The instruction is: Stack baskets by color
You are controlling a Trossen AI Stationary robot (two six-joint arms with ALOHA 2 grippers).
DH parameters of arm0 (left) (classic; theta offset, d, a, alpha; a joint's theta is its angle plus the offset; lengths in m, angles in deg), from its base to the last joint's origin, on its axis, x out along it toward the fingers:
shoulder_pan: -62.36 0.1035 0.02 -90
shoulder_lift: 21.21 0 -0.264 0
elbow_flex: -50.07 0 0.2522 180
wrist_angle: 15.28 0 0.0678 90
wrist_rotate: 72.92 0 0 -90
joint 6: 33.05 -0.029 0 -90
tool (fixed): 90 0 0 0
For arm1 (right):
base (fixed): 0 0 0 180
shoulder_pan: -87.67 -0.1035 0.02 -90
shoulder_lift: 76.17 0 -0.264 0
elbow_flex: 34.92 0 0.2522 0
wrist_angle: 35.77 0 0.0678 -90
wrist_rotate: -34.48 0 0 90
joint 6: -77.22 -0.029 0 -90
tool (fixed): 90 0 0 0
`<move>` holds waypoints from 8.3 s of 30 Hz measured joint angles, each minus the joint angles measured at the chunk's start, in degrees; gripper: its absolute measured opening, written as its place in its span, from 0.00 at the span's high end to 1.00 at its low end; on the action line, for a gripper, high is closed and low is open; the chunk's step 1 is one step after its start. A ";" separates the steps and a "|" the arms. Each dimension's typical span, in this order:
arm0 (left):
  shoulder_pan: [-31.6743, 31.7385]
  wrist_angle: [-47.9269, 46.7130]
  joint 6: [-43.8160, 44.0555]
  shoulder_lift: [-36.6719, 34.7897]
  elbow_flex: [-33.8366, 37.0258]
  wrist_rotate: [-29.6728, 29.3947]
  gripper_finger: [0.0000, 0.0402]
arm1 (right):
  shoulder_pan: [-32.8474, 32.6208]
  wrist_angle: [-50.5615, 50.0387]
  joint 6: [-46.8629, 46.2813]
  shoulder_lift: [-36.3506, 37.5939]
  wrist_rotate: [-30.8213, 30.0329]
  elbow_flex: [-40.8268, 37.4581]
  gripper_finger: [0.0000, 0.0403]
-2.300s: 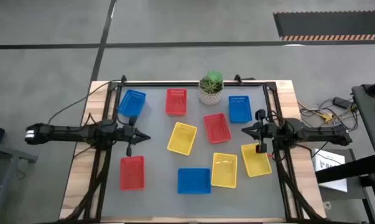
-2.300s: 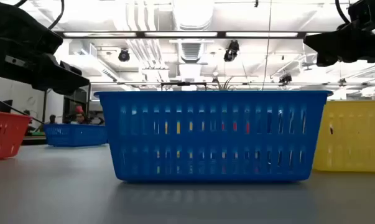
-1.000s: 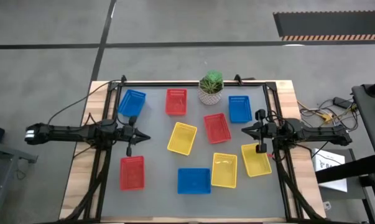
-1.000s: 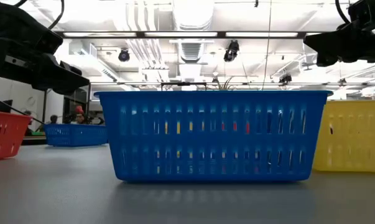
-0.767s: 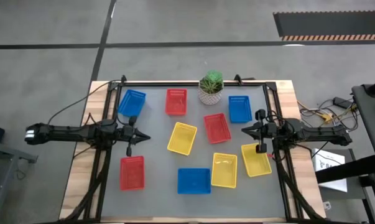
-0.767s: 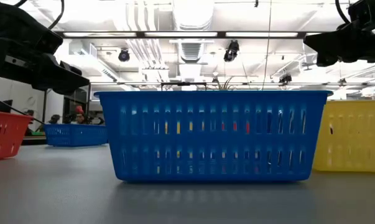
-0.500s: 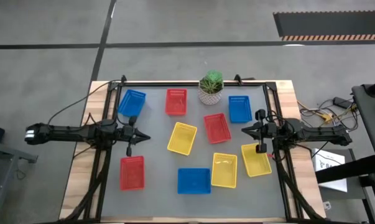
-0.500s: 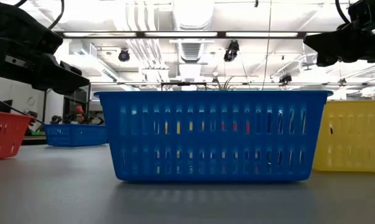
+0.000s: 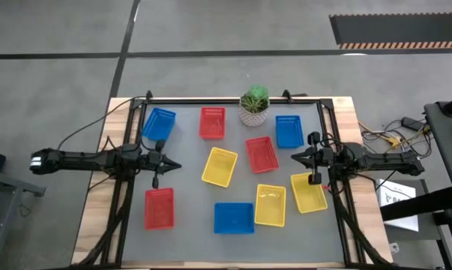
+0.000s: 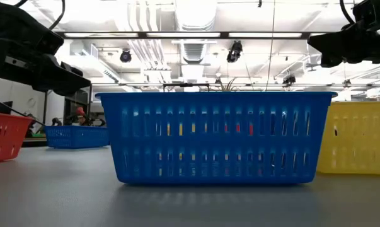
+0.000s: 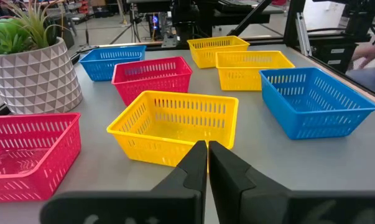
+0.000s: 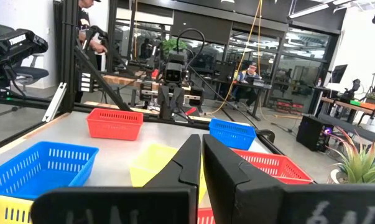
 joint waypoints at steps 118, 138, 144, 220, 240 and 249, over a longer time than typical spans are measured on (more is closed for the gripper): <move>-26.64 -54.93 86.89 98.39 -112.90 -2.29 1.00 | 0.00 7.34 -9.92 0.07 0.02 0.00 0.98; -29.99 -57.97 24.33 109.90 -123.82 4.28 1.00 | 0.00 5.67 -11.01 0.02 0.00 0.02 0.98; -29.92 -58.14 21.62 109.90 -121.83 1.05 0.96 | 0.00 5.36 -11.09 0.02 0.00 0.01 0.98; -28.44 -51.65 17.97 83.13 -108.52 -20.78 1.00 | 0.00 4.69 -11.87 0.00 0.00 0.02 0.98; -3.17 -86.65 36.39 74.56 -108.41 -46.10 1.00 | 0.00 4.21 -12.85 0.00 0.00 0.02 0.98; 13.39 -90.94 39.14 76.93 -99.00 -46.05 1.00 | 0.00 2.43 -12.85 0.00 0.00 0.02 0.98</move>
